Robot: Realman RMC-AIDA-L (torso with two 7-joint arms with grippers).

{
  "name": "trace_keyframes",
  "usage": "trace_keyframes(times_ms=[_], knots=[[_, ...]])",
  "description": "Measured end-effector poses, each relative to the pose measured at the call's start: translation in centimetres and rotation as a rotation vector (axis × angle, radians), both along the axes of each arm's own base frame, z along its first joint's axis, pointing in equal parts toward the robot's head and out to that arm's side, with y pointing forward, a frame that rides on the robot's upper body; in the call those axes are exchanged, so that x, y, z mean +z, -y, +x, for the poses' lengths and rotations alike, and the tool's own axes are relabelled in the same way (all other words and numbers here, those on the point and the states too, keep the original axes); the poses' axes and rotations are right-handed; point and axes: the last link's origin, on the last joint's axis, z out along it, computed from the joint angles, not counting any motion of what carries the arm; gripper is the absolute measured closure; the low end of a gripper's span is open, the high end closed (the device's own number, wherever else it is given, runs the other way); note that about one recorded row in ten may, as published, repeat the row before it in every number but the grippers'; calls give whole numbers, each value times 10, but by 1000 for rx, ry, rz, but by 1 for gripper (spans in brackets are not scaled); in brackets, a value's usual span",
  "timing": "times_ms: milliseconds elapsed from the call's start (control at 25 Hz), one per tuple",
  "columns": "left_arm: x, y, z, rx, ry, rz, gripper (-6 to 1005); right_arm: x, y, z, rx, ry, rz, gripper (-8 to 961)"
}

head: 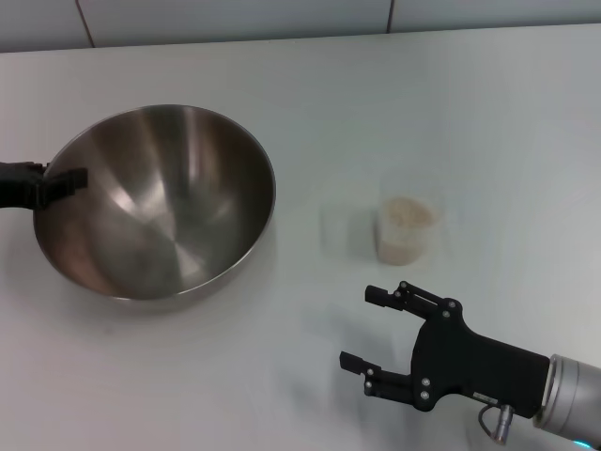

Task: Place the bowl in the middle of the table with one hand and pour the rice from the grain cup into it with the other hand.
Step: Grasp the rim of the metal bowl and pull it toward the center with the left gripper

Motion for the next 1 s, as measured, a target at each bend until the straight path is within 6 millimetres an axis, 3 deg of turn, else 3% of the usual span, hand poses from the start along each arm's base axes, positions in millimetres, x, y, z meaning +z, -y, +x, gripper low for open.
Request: trace_keyframes(times_ms=[320, 560, 1000], knots=[[1, -4, 2, 18, 8, 10, 815, 0, -1, 0, 3, 2, 7, 165], [1, -5, 4, 20, 18, 13, 931, 0, -1, 0, 3, 2, 7, 165], [3, -8, 7, 26, 39, 21, 964, 0, 0, -1, 4, 1, 5, 165]])
